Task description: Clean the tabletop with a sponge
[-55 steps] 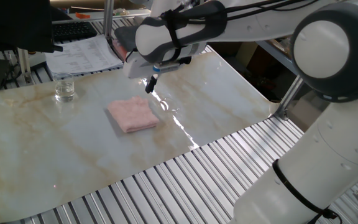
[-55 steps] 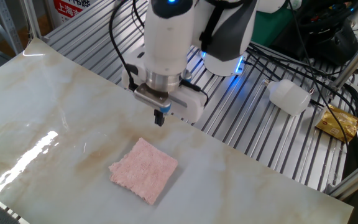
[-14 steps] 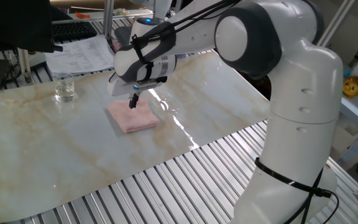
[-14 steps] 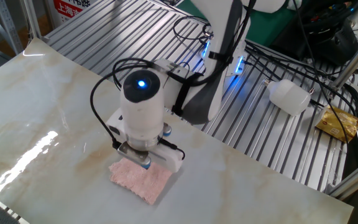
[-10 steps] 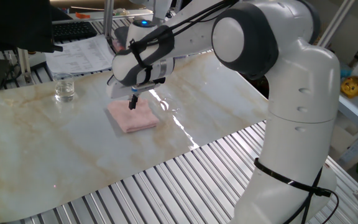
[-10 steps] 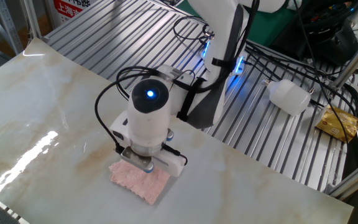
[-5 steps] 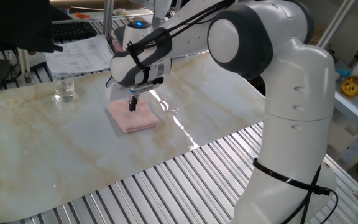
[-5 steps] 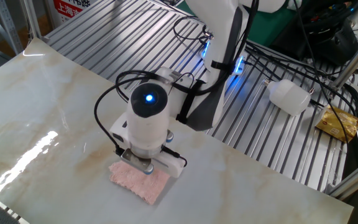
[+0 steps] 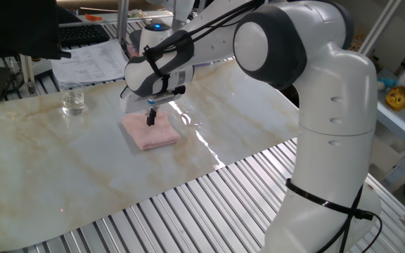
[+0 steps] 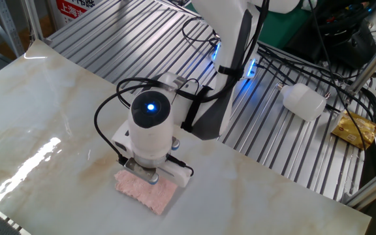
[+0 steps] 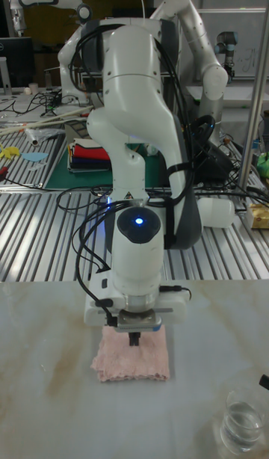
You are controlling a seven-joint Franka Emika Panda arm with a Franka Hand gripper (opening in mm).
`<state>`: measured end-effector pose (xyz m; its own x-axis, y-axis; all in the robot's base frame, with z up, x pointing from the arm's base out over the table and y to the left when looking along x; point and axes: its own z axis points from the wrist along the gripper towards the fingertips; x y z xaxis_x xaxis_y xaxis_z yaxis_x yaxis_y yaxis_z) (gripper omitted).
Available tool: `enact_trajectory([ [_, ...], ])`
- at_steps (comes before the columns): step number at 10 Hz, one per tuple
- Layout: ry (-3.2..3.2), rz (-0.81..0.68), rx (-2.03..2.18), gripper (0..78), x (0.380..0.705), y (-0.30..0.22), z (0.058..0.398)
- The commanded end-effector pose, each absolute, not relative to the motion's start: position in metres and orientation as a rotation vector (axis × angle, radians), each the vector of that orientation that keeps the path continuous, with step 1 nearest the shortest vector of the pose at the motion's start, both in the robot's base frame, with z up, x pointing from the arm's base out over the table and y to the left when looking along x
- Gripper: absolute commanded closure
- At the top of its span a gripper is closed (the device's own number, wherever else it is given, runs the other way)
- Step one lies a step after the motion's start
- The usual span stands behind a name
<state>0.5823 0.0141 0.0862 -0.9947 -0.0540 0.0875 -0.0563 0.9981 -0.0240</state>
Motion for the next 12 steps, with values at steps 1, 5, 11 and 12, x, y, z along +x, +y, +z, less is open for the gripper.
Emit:
enact_trajectory([
  [1,-3.057,0.032,0.114,77.6,0.5834,0.0095,0.086],
  [5,-3.062,0.031,0.112,77.6,0.5795,0.0145,0.0834],
  [11,-3.057,0.039,0.112,77.6,0.5781,0.0164,0.0809],
  [12,-3.057,0.042,0.105,77.6,0.5781,0.0164,0.0809],
])
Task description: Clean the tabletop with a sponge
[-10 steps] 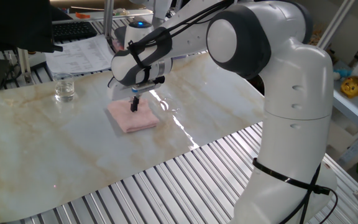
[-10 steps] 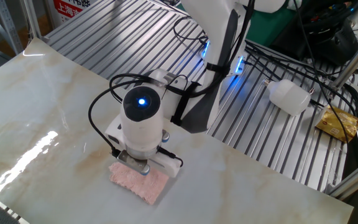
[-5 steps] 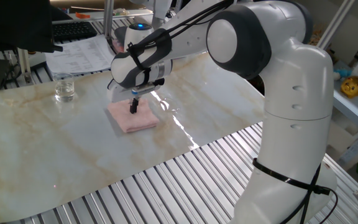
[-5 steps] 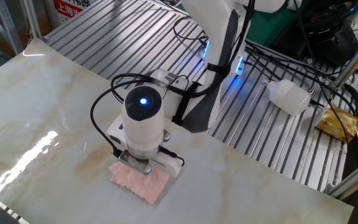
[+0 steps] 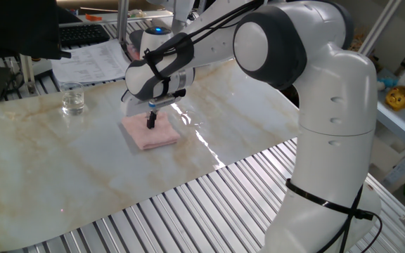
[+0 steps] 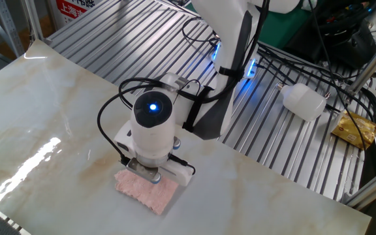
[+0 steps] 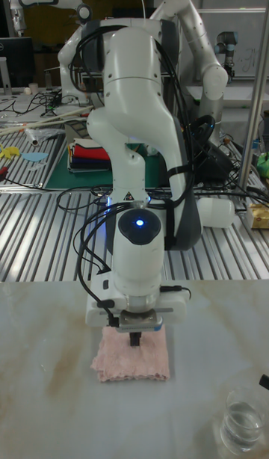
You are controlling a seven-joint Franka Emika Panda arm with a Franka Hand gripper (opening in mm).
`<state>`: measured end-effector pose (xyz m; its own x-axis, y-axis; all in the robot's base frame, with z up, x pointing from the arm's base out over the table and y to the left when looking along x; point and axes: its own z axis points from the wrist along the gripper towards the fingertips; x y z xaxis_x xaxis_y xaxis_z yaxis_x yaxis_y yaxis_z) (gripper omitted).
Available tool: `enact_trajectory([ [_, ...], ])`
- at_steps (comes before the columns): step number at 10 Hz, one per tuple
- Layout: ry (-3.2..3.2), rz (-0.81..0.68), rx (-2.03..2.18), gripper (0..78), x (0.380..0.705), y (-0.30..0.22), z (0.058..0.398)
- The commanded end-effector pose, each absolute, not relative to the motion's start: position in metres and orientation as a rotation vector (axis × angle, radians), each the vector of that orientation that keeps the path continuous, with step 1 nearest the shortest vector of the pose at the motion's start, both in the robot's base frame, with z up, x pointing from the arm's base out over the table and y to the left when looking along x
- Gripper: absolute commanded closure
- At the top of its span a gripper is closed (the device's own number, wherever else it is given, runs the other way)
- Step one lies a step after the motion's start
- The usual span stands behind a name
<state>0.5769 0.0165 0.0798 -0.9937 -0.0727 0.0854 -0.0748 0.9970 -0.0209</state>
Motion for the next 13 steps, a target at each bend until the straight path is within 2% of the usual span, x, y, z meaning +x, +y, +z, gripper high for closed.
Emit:
enact_trajectory([
  [1,-3.059,0.042,0.094,77.6,0.5781,0.0164,0.0809],
  [2,-3.059,0.039,0.1,77.6,0.5781,0.0164,0.081],
  [3,-3.059,0.039,0.1,0.2,0.5781,0.0164,0.081],
  [13,-3.059,0.039,0.1,0.2,0.5781,0.0164,0.081],
])
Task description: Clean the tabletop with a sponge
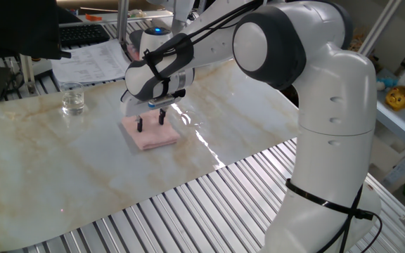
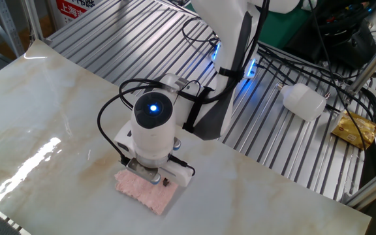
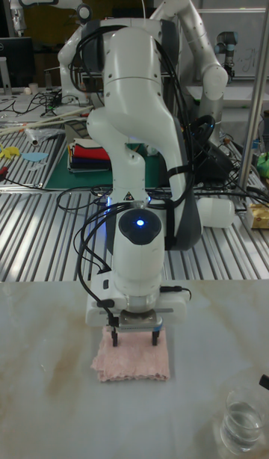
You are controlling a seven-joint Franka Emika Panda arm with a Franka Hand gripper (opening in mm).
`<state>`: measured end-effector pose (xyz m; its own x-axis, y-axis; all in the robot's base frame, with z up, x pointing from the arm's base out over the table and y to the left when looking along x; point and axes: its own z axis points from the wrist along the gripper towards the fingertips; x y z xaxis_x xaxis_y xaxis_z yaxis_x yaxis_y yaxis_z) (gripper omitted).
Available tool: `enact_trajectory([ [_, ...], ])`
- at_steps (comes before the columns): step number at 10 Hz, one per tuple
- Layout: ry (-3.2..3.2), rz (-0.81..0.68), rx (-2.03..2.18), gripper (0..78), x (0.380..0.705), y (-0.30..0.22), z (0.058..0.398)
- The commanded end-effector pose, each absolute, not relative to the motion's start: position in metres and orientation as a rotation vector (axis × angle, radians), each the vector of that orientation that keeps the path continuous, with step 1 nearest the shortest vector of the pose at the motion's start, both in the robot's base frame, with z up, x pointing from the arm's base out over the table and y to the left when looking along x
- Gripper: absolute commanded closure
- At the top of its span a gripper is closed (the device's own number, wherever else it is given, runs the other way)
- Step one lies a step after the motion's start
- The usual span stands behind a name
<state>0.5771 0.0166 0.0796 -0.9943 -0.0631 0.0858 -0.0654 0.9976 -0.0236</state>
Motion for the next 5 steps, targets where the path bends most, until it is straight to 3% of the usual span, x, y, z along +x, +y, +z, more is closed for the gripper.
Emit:
enact_trajectory([
  [1,-3.059,0.039,0.1,0.2,0.5781,0.0164,0.081],
  [5,-3.048,0.042,0.098,0.2,0.5789,0.0151,0.0793],
])
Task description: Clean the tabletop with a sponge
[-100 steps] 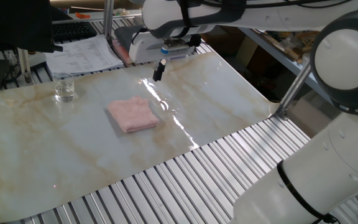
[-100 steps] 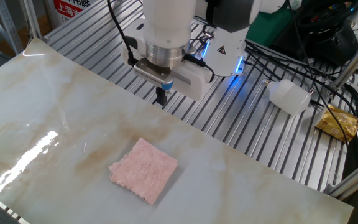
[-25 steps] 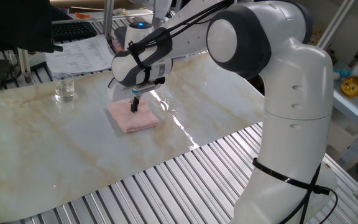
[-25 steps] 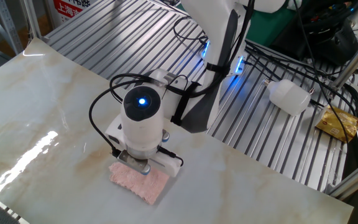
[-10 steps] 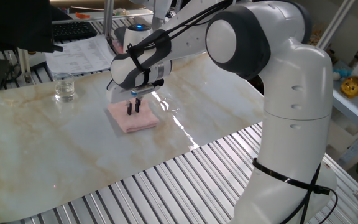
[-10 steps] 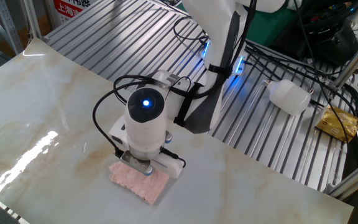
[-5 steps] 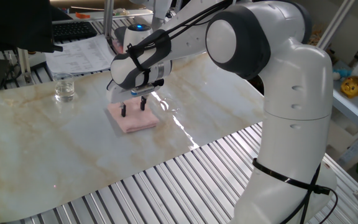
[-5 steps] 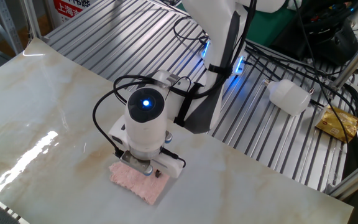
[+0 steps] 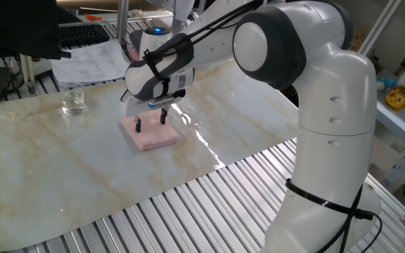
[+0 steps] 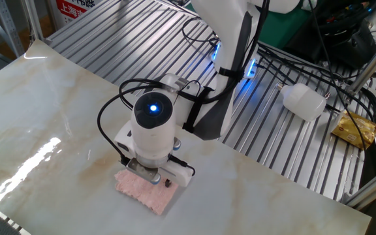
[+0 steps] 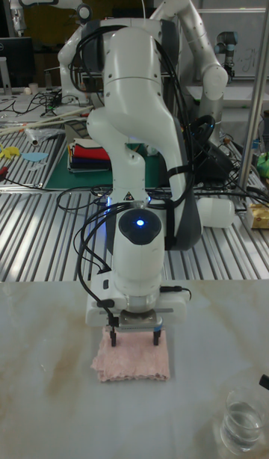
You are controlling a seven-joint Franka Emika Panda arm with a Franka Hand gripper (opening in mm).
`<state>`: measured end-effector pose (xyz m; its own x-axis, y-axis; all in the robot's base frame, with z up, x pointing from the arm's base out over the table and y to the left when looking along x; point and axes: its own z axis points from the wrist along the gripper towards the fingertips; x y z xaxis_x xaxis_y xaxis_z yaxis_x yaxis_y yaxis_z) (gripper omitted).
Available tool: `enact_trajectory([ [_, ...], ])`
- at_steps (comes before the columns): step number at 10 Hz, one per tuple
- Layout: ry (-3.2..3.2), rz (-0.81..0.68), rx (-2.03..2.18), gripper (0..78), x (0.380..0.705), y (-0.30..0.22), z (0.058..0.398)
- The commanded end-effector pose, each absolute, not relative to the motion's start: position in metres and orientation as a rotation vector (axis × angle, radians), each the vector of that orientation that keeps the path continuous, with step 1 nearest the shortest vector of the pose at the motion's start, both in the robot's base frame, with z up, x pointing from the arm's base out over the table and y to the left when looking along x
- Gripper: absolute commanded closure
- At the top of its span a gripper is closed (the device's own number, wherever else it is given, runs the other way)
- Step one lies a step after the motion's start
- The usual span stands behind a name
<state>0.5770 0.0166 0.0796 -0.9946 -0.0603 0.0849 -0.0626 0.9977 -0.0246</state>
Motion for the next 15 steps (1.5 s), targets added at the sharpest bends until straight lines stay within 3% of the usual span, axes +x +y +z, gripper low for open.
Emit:
enact_trajectory([
  [1,-3.047,0.043,0.093,0.2,0.5789,0.0151,0.0787],
  [15,-3.029,0.049,0.104,0.2,0.5781,0.0161,0.069],
])
